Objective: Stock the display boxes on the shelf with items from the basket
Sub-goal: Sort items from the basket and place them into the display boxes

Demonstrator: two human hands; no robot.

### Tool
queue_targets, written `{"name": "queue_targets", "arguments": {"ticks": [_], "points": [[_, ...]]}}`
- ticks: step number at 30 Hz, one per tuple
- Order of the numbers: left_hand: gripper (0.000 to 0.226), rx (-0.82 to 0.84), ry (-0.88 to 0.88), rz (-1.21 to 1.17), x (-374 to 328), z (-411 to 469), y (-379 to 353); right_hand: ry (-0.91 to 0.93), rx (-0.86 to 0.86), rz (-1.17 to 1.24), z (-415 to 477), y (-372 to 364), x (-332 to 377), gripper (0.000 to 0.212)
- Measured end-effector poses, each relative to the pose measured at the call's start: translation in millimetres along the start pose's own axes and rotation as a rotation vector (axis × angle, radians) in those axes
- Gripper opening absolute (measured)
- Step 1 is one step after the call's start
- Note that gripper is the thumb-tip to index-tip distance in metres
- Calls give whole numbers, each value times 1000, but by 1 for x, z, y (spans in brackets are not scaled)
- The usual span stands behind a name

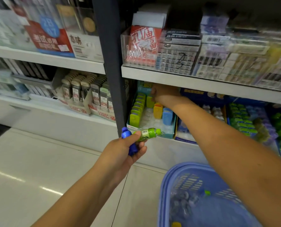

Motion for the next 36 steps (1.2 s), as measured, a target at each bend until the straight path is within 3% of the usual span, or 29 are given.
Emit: {"name": "queue_targets", "arguments": {"ticks": [3,5,9,14,16,19,21,23,36], "points": [[17,15,-11,-21,-5,1,0,-13,-123,109,0,-5,9,19],[17,23,-22,-24,-8,1,-2,6,-255,24,-3,-6,14,24],[15,21,-26,-47,-9,-4,-7,61,-142,-303,-16,-3,18,20],[13,11,-22,-32,0,-13,-13,99,-44,-356,-40,9,15,47],[10,25,-30,-30,4,-16,-17,129,-126,-213,-65,11,8,45],[8,52,-22,-41,11,-19,-23,122,-297,377,-115,12,-14,28],[8,67,13,-39,19,-19,-29,92,-194,851,-152,12,-31,22],[9,83,61,-44,30,-19,-36,86,-122,1105,-186,16,-45,19],[18,342,316,49,130,-28,-141,-83,-497,966,-265,52,-153,15]]}}
Point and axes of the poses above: each hand's wrist, its own z-axis towards the middle knuckle, its own y-axis out of the back of the hand, x = y × z, the point moved 3 cm from there along z, towards the middle knuckle, and after that the axes turned 10 degrees about -z, right-handed, at the moved point
